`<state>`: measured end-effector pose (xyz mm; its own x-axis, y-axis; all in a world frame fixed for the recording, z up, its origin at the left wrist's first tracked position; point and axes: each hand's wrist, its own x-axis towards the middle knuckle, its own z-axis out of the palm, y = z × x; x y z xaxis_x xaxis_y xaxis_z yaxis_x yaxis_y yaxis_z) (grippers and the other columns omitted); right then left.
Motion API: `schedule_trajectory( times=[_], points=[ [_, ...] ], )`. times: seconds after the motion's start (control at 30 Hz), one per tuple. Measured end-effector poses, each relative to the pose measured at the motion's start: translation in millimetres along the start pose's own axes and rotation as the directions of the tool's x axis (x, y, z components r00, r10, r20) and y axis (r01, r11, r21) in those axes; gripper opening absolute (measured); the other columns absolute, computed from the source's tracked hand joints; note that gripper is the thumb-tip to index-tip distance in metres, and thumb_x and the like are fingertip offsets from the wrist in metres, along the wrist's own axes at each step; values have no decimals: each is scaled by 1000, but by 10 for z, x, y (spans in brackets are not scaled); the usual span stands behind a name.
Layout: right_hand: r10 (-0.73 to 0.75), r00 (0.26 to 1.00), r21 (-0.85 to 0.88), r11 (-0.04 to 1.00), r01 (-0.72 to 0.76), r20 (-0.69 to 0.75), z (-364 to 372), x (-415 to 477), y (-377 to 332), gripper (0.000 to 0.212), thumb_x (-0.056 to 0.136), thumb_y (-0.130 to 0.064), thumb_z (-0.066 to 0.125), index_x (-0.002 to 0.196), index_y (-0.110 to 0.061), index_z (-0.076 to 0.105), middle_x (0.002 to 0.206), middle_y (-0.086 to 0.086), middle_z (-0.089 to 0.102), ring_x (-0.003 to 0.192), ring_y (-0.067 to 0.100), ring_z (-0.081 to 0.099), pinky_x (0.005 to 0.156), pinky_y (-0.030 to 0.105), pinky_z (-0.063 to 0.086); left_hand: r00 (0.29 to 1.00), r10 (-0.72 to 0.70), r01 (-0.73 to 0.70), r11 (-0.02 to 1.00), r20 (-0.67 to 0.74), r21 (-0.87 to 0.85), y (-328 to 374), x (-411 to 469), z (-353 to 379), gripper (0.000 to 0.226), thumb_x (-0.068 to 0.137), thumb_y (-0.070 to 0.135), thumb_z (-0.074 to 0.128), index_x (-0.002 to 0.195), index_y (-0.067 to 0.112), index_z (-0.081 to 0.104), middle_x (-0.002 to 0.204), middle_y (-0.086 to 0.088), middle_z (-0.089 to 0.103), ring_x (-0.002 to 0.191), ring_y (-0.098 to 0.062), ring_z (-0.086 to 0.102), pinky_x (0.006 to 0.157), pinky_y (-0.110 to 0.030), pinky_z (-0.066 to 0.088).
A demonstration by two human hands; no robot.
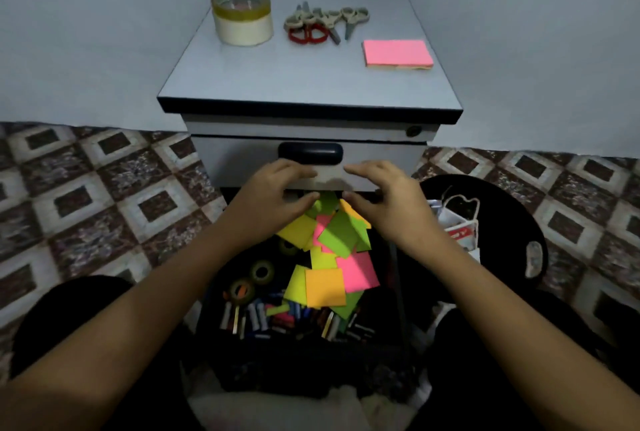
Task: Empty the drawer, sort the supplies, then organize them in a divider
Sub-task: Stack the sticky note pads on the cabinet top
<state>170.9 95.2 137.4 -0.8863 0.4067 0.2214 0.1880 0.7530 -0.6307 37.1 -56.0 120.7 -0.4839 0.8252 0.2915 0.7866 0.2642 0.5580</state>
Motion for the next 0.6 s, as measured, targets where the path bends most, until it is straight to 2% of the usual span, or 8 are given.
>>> schedule_trajectory(
  times=[0.07, 0.17, 0.33, 0.4, 0.53, 0.6],
  points=[
    [36, 996, -7, 999, -36, 84, 224, -124, 98, 38, 85, -18, 67, 122, -12, 62, 118, 7, 60, 110, 19, 55, 82, 12, 34, 991, -106, 108, 994, 76, -17, -135, -164, 160, 43, 85, 39, 60, 116, 9, 64, 114, -7, 60, 106, -16, 54, 82, -11, 31],
    [149, 960, -30, 989, -146, 239, 590, -267, 274, 40, 87, -21, 65, 125, -12, 60, 124, 9, 58, 115, 21, 54, 87, 18, 36, 958, -238, 243, 970, 163, -10, -321, -379, 452, 39, 85, 32, 66, 116, 9, 64, 115, -9, 61, 105, -21, 58, 80, -16, 35],
    [325, 826, -157, 946, -284, 460, 1120, -438, 633, 44, 88, -22, 63, 130, -11, 56, 131, 12, 54, 115, 25, 55, 88, 25, 40, 842, -420, 446, 895, 338, 0, -522, -648, 918, 35, 90, 25, 61, 121, 8, 60, 115, -12, 59, 106, -25, 56, 85, -25, 42],
    [391, 783, -211, 920, -330, 483, 1270, -480, 760, 46, 88, -22, 63, 131, -9, 54, 133, 13, 54, 116, 27, 54, 89, 26, 40, 788, -482, 523, 852, 383, -2, -589, -724, 1073, 36, 91, 24, 60, 122, 7, 59, 115, -14, 59, 105, -27, 56, 86, -31, 46],
    [530, 726, -271, 848, -455, 438, 1496, -564, 930, 53, 88, -24, 62, 135, -6, 46, 130, 18, 53, 118, 30, 50, 93, 30, 40, 673, -596, 670, 742, 438, -19, -677, -846, 1318, 42, 93, 25, 56, 132, 9, 50, 130, -11, 53, 110, -23, 53, 81, -24, 38],
    [557, 721, -279, 831, -482, 413, 1589, -616, 964, 58, 88, -25, 62, 138, -5, 39, 130, 20, 51, 119, 31, 47, 93, 31, 38, 636, -628, 718, 695, 448, -44, -691, -880, 1400, 44, 94, 23, 53, 136, 9, 45, 134, -11, 50, 103, -20, 51, 80, -24, 37]
  ],
)
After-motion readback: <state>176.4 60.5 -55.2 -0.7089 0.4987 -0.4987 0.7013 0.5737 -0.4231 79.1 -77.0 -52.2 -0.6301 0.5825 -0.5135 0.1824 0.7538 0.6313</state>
